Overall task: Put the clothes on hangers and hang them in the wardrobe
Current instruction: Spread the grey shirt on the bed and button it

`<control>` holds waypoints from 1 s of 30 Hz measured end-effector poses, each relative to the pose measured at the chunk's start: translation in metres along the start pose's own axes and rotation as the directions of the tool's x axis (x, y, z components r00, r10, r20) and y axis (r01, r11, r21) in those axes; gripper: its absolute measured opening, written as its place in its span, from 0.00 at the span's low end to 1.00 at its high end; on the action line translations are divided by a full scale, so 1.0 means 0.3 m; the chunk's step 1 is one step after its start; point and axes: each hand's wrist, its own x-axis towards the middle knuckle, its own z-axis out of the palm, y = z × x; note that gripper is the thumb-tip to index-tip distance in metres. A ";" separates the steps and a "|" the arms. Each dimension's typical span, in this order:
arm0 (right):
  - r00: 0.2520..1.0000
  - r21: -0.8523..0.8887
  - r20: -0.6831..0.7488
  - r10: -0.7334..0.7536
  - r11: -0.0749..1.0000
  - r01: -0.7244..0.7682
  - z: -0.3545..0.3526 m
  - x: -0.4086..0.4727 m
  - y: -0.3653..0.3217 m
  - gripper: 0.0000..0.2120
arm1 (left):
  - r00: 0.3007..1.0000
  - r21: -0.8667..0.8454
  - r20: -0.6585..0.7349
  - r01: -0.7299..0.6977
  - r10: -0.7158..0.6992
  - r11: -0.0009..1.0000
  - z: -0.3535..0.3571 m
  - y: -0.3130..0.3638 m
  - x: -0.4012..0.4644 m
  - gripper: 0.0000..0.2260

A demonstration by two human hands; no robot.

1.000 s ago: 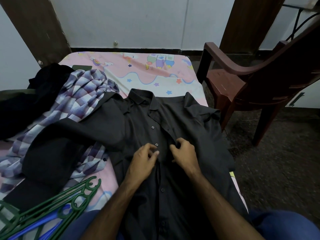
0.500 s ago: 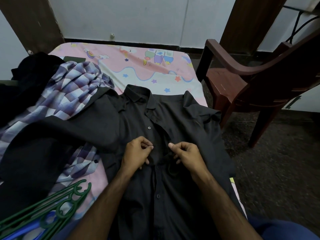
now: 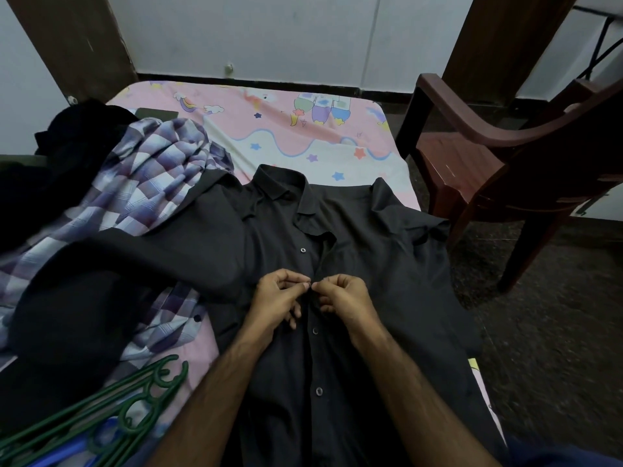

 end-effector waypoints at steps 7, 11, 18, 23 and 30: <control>0.988 -0.648 0.025 -0.155 0.750 0.135 -0.047 -0.044 -0.068 0.11 | 1.000 0.001 -0.003 -0.009 0.009 1.000 0.007 -0.004 0.008 0.02; 0.993 -0.383 0.108 0.052 0.924 -0.007 -0.067 -0.009 -0.066 0.09 | 1.000 0.005 0.001 -0.014 0.014 1.000 0.006 -0.002 0.003 0.03; 0.990 -0.439 0.138 0.041 0.898 0.024 -0.116 -0.021 -0.086 0.15 | 1.000 0.006 -0.002 -0.029 0.030 1.000 0.007 -0.006 0.005 0.02; 0.981 -0.341 -0.095 -0.171 0.931 0.130 -0.112 -0.036 -0.080 0.10 | 0.999 0.007 -0.008 -0.041 0.041 0.999 0.013 -0.011 0.006 0.02; 0.997 0.094 -0.020 0.072 0.993 -0.070 -0.057 -0.044 -0.014 0.04 | 1.000 -0.008 -0.007 -0.023 0.023 1.000 0.010 -0.001 -0.001 0.02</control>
